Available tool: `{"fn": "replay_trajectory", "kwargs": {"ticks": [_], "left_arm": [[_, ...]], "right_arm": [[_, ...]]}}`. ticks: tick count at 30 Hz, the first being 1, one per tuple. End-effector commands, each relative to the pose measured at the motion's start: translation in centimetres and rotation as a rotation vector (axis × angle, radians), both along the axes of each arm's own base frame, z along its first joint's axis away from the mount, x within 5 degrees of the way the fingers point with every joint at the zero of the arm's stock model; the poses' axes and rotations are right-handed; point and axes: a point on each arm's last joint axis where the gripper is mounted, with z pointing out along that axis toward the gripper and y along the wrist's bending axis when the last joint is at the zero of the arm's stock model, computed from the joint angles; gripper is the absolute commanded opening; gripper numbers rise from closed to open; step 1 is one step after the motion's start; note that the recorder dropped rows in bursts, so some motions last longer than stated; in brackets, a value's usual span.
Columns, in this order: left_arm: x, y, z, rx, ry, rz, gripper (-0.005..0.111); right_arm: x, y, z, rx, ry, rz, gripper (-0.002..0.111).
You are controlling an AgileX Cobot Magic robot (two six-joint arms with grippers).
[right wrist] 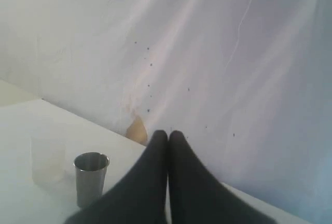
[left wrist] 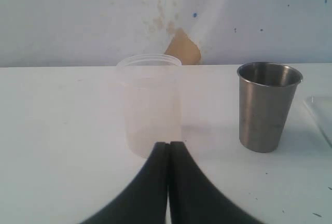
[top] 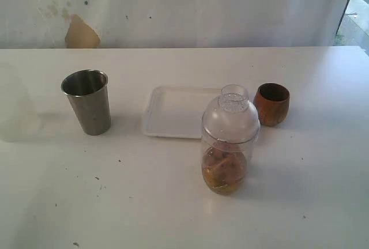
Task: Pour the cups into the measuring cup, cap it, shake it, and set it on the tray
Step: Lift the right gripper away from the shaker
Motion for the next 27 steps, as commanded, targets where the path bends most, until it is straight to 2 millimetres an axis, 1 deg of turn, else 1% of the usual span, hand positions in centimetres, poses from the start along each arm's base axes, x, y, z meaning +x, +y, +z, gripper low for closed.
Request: {"fn": "replay_trajectory", "kwargs": {"ticks": [1,6,13,16,19,21,24,27], "left_arm": [[0.0,0.0,-0.2,0.001,0.002,0.005,0.0],[0.0,0.0,-0.2,0.001,0.002,0.005,0.0],[0.0,0.0,-0.2,0.001,0.002,0.005,0.0],[0.0,0.0,-0.2,0.001,0.002,0.005,0.0],[0.0,0.0,-0.2,0.001,0.002,0.005,0.0],[0.0,0.0,-0.2,0.001,0.002,0.005,0.0],[0.0,0.0,-0.2,0.001,0.002,0.005,0.0],[0.0,0.0,-0.2,0.001,0.002,0.005,0.0]], "right_arm": [[-1.3,-0.6,-0.1,0.019,-0.029,0.004,0.0],[-1.8,-0.8,-0.1,0.034,-0.046,0.025,0.0],[-2.0,-0.9,-0.4,0.037,-0.051,0.043,0.0],[-2.3,-1.0,-1.3,0.039,-0.055,0.042,0.0],[-2.4,-1.0,-3.6,0.035,-0.035,0.006,0.0],[-2.4,-1.0,-4.5,0.022,-0.05,-0.044,0.0],[-2.5,-0.8,-4.4,0.096,-0.067,-0.035,0.0],[-2.4,-0.5,-5.2,0.075,0.026,-0.01,0.0]]}}
